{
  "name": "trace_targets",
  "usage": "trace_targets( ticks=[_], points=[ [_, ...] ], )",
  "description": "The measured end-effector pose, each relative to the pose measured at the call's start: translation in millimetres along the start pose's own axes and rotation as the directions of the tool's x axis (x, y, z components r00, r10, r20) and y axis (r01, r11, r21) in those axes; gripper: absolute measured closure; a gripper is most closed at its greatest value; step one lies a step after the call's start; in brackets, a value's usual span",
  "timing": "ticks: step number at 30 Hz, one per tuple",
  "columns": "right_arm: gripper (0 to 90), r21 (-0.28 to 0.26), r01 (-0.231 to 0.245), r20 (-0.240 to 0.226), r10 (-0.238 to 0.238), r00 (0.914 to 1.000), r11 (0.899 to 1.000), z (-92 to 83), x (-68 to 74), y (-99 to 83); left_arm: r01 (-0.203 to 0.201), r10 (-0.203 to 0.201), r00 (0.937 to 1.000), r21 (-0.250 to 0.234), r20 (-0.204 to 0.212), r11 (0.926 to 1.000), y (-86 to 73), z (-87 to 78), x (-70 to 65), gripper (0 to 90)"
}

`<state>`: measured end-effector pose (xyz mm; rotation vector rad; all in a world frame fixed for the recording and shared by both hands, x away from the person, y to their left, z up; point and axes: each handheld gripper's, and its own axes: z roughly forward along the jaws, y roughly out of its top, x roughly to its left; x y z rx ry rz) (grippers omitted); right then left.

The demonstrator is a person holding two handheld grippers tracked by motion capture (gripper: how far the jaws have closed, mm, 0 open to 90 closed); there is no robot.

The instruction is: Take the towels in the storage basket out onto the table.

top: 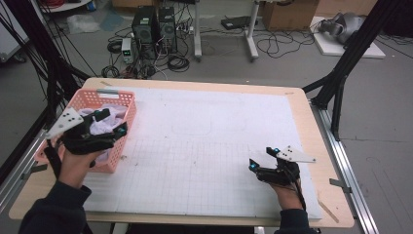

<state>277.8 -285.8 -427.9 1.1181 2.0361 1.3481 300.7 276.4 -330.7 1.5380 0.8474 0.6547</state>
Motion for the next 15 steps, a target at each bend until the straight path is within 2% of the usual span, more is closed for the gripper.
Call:
trace_targets(
  ticks=[2,3,5,6,7,8,12,13,14,15],
  points=[
    [17.3,0.003,-0.002,0.002,0.002,1.0000,1.000,0.1,0.0,-0.2,0.004,-0.003,0.9996,0.014,-0.027,0.9999,-0.1,-4.9,13.4,17.7],
    [17.3,0.004,-0.002,0.001,0.002,1.0000,1.000,0.3,0.0,-0.3,0.004,-0.003,0.9996,0.014,-0.027,0.9999,-0.1,-4.9,13.4,17.5],
    [17.3,0.004,0.000,-0.001,0.000,1.0000,1.000,1.0,0.1,-0.4,0.011,-0.010,0.9985,0.026,-0.054,0.9996,-1.4,-8.7,26.2,17.4],
    [17.3,0.005,0.003,-0.001,-0.003,1.0000,1.000,1.2,0.0,-0.4,0.025,-0.021,0.9966,0.046,-0.079,0.9986,-4.2,-10.9,38.9,17.4],
    [17.3,0.006,0.003,0.000,-0.003,1.0000,1.000,1.5,0.4,-0.2,0.030,-0.024,0.9955,0.064,-0.092,0.9975,-5.8,-11.5,45.2,17.4],
    [17.3,0.007,0.001,-0.005,-0.001,1.0000,1.000,1.8,0.8,-0.1,0.030,-0.024,0.9955,0.064,-0.092,0.9975,-5.8,-11.5,45.2,17.5],
    [17.3,0.009,0.001,-0.003,-0.001,1.0000,1.000,1.7,1.1,-0.1,0.056,-0.035,0.9860,0.125,-0.163,0.9905,-13.4,-11.8,68.7,17.6],
    [17.3,0.005,0.005,0.000,-0.005,1.0000,1.000,1.3,0.7,0.1,0.077,-0.047,0.9807,0.154,-0.190,0.9850,-17.4,-10.5,79.0,17.6],
    [17.3,0.004,0.001,0.001,-0.001,1.0000,1.000,1.2,0.9,0.2,0.077,-0.047,0.9807,0.154,-0.190,0.9850,-17.4,-10.5,79.0,17.6],
    [17.3,0.004,0.002,0.001,-0.002,1.0000,1.000,1.3,0.8,0.1,0.086,-0.044,0.9757,0.188,-0.214,0.9784,-20.9,-7.7,87.0,17.6]
  ],
)
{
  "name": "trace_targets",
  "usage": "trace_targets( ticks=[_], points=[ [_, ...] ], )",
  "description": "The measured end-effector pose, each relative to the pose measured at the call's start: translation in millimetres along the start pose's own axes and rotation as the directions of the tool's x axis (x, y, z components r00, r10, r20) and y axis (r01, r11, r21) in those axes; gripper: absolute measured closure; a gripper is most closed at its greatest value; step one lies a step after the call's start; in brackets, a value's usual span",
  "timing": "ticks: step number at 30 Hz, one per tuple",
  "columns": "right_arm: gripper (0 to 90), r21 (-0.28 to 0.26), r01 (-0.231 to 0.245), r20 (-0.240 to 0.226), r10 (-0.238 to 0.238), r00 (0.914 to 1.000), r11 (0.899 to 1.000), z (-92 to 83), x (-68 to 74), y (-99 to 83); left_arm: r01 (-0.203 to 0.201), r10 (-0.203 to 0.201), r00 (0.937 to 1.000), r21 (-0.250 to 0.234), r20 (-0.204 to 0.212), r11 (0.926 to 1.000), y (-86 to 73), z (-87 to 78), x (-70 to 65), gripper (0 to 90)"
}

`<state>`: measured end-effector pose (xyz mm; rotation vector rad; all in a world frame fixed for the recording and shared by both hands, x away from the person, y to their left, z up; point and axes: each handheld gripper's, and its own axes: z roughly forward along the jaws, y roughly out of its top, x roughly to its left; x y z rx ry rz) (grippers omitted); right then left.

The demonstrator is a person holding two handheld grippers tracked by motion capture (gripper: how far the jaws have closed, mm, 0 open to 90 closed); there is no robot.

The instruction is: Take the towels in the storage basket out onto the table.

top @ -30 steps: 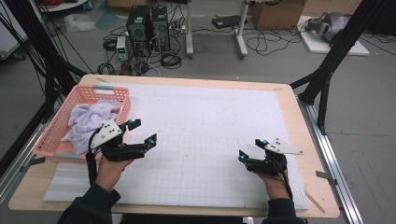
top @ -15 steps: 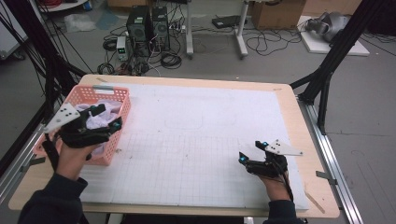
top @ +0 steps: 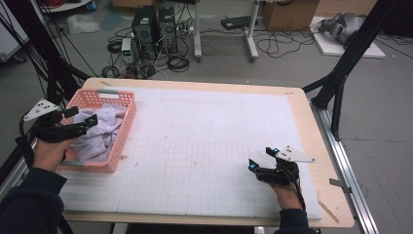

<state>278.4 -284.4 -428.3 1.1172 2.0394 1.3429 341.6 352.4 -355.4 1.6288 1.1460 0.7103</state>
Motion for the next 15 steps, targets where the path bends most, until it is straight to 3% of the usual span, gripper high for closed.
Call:
trace_targets(
  ticks=[2,6,7,9,10,12,13,14,15],
  points=[
    [17.3,0.002,0.004,0.000,-0.004,1.0000,1.000,0.3,-0.3,-0.1,0.000,0.001,0.9999,0.017,-0.010,0.9999,-1.0,2.9,2.6,17.6],
    [17.3,0.008,0.006,-0.001,-0.006,1.0000,1.000,0.7,0.5,-0.1,0.002,0.000,0.9999,0.122,-0.016,0.9925,-8.0,21.0,10.0,17.6],
    [17.3,0.009,0.007,-0.001,-0.007,1.0000,1.000,0.7,0.6,-0.1,0.002,0.000,0.9999,0.122,-0.016,0.9925,-8.0,21.0,10.0,17.7],
    [17.3,0.008,0.013,0.001,-0.013,0.9999,1.000,0.9,0.3,-0.2,0.015,-0.010,0.9996,0.180,-0.025,0.9835,-12.2,30.0,12.8,18.1],
    [17.3,0.008,0.013,0.001,-0.013,0.9999,1.000,0.7,0.4,-0.1,0.025,-0.017,0.9989,0.207,-0.043,0.9780,-14.1,34.9,14.1,18.5],
    [17.3,0.013,0.009,0.000,-0.009,1.0000,1.000,0.3,1.1,-0.1,0.043,-0.021,0.9969,0.302,-0.076,0.9522,-21.1,47.0,17.6,18.4],
    [17.3,0.013,0.009,0.000,-0.009,1.0000,1.000,0.3,1.1,-0.1,0.043,-0.021,0.9969,0.302,-0.076,0.9522,-21.1,47.0,17.6,17.9],
    [17.4,0.017,0.007,0.000,-0.007,1.0000,1.000,0.5,1.2,-0.2,0.060,-0.037,0.9969,0.364,-0.070,0.9294,-26.7,54.8,19.8,16.5],
    [17.4,0.017,0.013,0.001,-0.013,0.9999,1.000,0.8,0.8,-0.2,0.062,-0.040,0.9970,0.377,-0.066,0.9240,-27.4,57.2,19.6,16.0]
  ],
)
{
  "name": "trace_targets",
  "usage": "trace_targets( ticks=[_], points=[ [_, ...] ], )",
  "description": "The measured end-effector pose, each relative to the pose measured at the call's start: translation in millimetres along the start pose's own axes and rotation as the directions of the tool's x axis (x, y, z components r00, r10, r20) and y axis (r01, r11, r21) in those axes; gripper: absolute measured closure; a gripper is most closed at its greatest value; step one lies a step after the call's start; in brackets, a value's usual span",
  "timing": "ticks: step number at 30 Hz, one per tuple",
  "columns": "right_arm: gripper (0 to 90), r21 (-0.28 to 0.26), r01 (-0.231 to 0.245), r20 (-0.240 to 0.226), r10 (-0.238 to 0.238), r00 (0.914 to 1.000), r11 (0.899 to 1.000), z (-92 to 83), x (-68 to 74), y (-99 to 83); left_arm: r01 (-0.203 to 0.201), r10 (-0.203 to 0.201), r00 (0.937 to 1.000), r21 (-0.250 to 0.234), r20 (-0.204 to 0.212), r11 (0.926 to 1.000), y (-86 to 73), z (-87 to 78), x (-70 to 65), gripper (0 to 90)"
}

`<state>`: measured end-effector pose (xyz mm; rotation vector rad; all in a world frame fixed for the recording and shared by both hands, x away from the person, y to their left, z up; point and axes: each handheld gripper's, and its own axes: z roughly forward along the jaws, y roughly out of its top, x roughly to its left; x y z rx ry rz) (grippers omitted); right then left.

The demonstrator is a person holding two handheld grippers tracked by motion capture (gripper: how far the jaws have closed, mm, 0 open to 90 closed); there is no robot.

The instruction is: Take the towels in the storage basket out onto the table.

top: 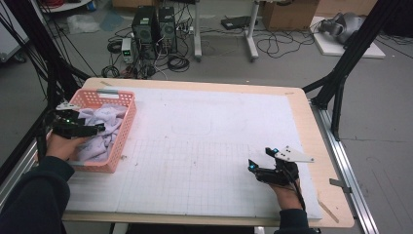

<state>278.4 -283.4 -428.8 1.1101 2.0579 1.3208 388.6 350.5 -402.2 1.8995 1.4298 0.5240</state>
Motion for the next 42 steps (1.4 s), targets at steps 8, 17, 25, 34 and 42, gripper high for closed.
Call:
trace_targets(
  ticks=[8,17,25,34,42],
  points=[
    [17.4,0.016,0.002,0.001,-0.002,1.0000,1.000,-0.1,0.8,-0.3,0.029,-0.036,0.9986,0.159,0.039,0.9869,-1.2,18.0,-0.4,8.0],
    [17.6,0.027,0.009,0.002,-0.009,1.0000,1.000,1.6,1.5,-0.6,-0.065,0.052,0.9969,0.252,0.060,0.9655,2.6,31.2,-14.4,17.3],
    [18.1,0.015,0.017,0.006,-0.017,0.9998,1.000,0.2,1.5,0.4,-0.023,0.001,0.9955,0.231,0.095,0.9727,5.3,22.0,-10.9,47.4],
    [18.1,0.008,0.004,0.017,-0.004,0.9999,1.000,-1.9,0.1,0.2,-0.001,0.000,0.9994,0.030,0.035,0.9996,9.2,1.7,-9.5,52.5],
    [18.1,0.004,0.003,0.020,-0.003,0.9998,1.000,-2.3,-0.5,0.1,0.069,-0.053,0.9961,-0.250,0.070,0.9657,14.1,-31.4,-4.6,53.2]
  ],
)
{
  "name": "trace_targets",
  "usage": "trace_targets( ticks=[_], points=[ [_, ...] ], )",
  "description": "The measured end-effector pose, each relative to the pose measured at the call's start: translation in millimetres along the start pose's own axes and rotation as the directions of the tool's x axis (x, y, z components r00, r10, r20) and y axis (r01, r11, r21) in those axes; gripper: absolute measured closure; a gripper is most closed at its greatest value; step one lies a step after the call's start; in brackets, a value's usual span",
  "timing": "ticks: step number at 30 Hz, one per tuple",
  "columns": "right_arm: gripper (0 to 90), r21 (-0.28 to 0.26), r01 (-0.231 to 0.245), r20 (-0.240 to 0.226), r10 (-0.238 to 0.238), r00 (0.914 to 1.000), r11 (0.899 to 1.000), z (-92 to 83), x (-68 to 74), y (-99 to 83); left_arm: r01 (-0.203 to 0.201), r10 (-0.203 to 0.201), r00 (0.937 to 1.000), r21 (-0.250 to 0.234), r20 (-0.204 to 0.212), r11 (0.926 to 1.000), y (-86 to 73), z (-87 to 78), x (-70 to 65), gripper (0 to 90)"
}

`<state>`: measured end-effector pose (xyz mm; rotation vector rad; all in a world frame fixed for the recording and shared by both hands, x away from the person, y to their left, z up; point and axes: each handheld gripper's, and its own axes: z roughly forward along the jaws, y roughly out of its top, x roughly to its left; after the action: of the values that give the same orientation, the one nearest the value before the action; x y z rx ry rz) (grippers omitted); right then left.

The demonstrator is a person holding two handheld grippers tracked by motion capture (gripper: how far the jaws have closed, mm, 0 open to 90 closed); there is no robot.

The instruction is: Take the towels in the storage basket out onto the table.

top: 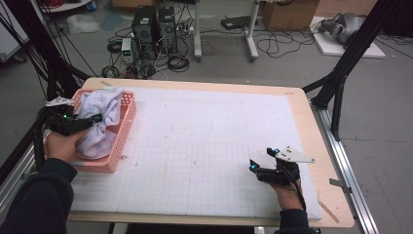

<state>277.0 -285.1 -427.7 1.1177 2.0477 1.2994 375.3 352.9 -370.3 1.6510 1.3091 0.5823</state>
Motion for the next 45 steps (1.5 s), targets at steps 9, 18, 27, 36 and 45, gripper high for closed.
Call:
trace_targets(
  ticks=[9,18,27,36,45],
  points=[
    [18.1,-0.001,0.004,-0.003,-0.004,1.0000,1.000,-0.4,0.3,0.8,-0.009,0.013,0.9997,-0.220,0.020,0.9754,16.0,-29.1,-7.3,53.2],
    [18.1,-0.001,0.002,-0.001,-0.002,1.0000,1.000,-0.3,0.6,0.9,-0.061,0.085,0.9948,-0.334,0.057,0.9408,41.6,-53.8,-26.5,53.2],
    [18.1,-0.006,0.004,-0.003,-0.004,1.0000,1.000,-0.4,0.5,1.1,-0.131,0.186,0.9782,-0.425,0.091,0.8955,74.7,-68.5,-60.4,53.3],
    [18.1,-0.006,0.004,0.000,-0.004,1.0000,1.000,-1.2,0.0,1.2,-0.149,0.260,0.9499,-0.482,0.173,0.8637,95.2,-67.3,-98.5,53.3],
    [18.1,-0.004,0.006,-0.007,-0.006,1.0000,1.000,-0.8,0.9,1.4,-0.167,0.323,0.9041,-0.465,0.280,0.8693,83.6,-41.0,-142.0,53.1]
  ],
)
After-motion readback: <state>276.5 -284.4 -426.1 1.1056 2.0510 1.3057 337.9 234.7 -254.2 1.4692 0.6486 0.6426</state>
